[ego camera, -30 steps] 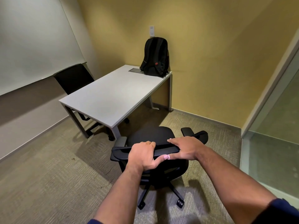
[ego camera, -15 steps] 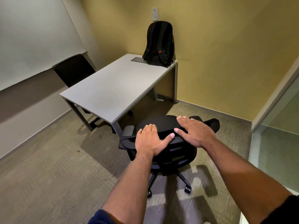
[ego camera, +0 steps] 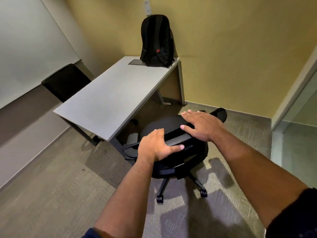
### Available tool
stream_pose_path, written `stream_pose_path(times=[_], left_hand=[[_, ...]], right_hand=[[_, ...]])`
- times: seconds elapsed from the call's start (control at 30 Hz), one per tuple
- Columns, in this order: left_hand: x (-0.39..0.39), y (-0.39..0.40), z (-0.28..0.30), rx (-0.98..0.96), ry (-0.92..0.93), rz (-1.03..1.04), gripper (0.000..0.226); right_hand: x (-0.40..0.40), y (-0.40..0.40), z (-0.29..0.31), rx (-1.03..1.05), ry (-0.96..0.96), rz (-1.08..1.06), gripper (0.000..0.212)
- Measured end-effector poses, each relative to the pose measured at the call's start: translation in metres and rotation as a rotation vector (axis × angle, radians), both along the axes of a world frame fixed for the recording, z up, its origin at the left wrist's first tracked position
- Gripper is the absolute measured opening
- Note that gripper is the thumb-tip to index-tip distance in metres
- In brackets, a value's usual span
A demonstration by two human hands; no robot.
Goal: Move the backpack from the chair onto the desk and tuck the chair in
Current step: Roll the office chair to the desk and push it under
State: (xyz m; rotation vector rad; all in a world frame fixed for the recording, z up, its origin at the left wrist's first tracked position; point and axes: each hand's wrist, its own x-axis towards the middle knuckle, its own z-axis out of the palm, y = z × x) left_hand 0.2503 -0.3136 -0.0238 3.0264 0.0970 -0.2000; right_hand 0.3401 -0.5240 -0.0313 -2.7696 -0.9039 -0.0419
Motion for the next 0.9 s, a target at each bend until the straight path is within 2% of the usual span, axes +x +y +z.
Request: stream_pose_path(times=[0.23,0.43,0.9], left_hand=[[0.054,-0.02,-0.001,0.031,-0.024,0.137,0.119],[0.109,-0.02,0.001,0.052,0.019,0.183,0.144],[0.22,0.0,0.008,0.045,0.1,0.295,0.151]], right_hand=[[0.078,-0.009,-0.006,-0.027,-0.036,0.126,0.067],[0.145,-0.008,-0.008,-0.021,-0.039,0.207,0.067],[0.272,0.025,-0.013,0.01,-0.041,0.351,0.066]])
